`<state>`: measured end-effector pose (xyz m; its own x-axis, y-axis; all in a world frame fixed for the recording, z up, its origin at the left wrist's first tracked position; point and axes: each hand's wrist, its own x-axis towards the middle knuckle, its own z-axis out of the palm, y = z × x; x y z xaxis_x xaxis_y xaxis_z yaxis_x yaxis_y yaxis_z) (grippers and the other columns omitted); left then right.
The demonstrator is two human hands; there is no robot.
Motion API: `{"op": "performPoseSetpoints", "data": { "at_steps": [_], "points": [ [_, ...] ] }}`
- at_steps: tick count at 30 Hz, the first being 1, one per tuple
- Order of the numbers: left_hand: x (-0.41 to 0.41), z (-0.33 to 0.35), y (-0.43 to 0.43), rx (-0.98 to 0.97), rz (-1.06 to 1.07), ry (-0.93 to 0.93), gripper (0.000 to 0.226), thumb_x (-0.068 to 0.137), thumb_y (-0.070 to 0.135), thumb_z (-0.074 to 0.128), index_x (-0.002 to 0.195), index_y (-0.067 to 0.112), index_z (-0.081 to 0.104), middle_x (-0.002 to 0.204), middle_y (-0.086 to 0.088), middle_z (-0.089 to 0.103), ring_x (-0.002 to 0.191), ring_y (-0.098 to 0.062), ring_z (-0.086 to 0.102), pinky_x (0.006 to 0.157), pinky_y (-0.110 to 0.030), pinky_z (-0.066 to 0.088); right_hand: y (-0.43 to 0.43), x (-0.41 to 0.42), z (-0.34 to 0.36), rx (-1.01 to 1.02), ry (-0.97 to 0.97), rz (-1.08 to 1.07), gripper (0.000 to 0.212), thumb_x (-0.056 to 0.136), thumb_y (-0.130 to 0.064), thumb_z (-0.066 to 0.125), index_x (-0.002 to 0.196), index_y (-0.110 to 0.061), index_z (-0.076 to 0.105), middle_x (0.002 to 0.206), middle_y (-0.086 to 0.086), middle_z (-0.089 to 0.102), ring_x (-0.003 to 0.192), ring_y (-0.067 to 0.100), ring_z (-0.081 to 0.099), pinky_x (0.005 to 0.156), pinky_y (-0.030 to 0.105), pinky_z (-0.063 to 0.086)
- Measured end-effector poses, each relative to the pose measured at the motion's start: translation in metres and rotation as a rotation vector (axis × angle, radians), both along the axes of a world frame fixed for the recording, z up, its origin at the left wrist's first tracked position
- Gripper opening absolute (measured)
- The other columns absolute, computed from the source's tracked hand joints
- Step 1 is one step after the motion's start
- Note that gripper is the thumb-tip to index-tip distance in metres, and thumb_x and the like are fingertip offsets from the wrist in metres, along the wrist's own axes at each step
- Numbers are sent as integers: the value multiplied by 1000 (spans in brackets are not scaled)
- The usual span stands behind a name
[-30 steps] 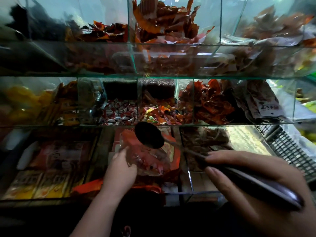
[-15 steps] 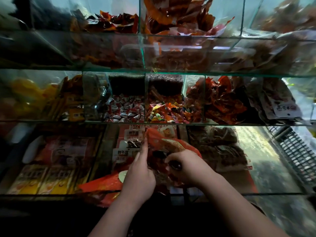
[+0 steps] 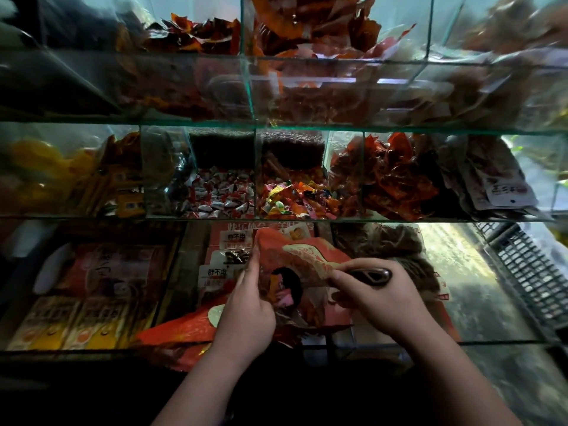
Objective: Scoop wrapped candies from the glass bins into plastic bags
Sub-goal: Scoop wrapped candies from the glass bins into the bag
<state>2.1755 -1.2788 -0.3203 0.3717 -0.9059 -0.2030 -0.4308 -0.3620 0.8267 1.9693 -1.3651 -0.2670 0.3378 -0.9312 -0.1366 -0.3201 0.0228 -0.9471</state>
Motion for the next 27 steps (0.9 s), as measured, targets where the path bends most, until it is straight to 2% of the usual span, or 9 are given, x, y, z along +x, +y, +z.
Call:
{"op": "performPoseSetpoints", "data": {
  "at_steps": [3, 4, 6, 8, 10, 13, 18, 21, 27],
  "points": [
    [2, -1, 0, 18, 4, 43, 95, 94, 0, 45, 153, 58, -1, 158, 16, 30, 134, -6, 44, 70, -6, 38, -2, -5, 10, 146, -203, -80, 3, 87, -13, 80, 85, -13, 81, 81, 19, 78, 75, 39, 78, 64, 42, 64],
    [3, -2, 0, 19, 7, 54, 95, 94, 1, 46, 152, 59, -2, 159, 16, 29, 133, -3, 45, 71, -5, 38, -3, -6, 13, 169, -230, -95, 3, 88, -11, 79, 86, -11, 81, 81, 22, 78, 75, 42, 77, 65, 45, 65],
    [6, -6, 0, 13, 11, 73, 95, 95, 5, 50, 151, 61, -3, 157, 13, 33, 104, 5, 60, 64, -9, 46, -4, -9, 17, 192, -270, -130, 5, 88, -10, 77, 85, -10, 81, 83, 25, 77, 74, 45, 76, 68, 53, 64],
    [9, -8, -2, 20, 20, 49, 93, 96, 17, 56, 153, 57, -5, 156, 6, 37, 97, -5, 66, 60, -18, 50, -5, -12, 20, 210, -301, -182, 8, 89, -10, 76, 83, -12, 80, 84, 26, 77, 75, 47, 76, 70, 57, 63],
    [12, -7, -3, 49, 27, -32, 87, 97, 38, 60, 158, 45, -2, 163, 6, 26, 134, -19, 50, 90, -25, 49, -4, -17, 22, 242, -350, -221, 12, 90, -10, 74, 80, -13, 80, 85, 28, 77, 76, 48, 76, 69, 55, 63],
    [17, -7, -7, 91, 36, -96, 80, 98, 53, 54, 160, 38, 6, 165, 3, 21, 146, -21, 33, 114, -42, 37, 2, -21, 30, 271, -427, -237, 9, 84, -13, 76, 76, -14, 79, 86, 30, 75, 75, 50, 75, 61, 45, 62],
    [14, -4, -14, 192, 32, -327, 71, 99, 64, 35, 159, 42, 4, 167, -9, 9, 154, -28, 4, 121, -53, 23, 19, -25, 42, 203, -463, -239, 14, 86, -10, 75, 73, -16, 77, 81, 28, 75, 71, 50, 75, 58, 42, 61],
    [10, -1, -13, 141, 52, -462, 70, 98, 67, 29, 159, 42, 4, 168, -2, -10, 154, -20, -13, 121, -53, 12, 28, -27, 53, 146, -459, -230, 8, 79, -13, 78, 71, -14, 75, 81, 30, 74, 70, 50, 75, 57, 42, 60],
    [2, 12, -7, -36, 119, -655, 82, 93, 72, 8, 161, 26, 5, 164, 7, -25, 145, -6, -31, 119, -37, -18, 39, -31, 70, 72, -475, -194, 6, 80, -16, 79, 77, -12, 76, 81, 29, 75, 69, 48, 75, 56, 37, 60]
  ]
}}
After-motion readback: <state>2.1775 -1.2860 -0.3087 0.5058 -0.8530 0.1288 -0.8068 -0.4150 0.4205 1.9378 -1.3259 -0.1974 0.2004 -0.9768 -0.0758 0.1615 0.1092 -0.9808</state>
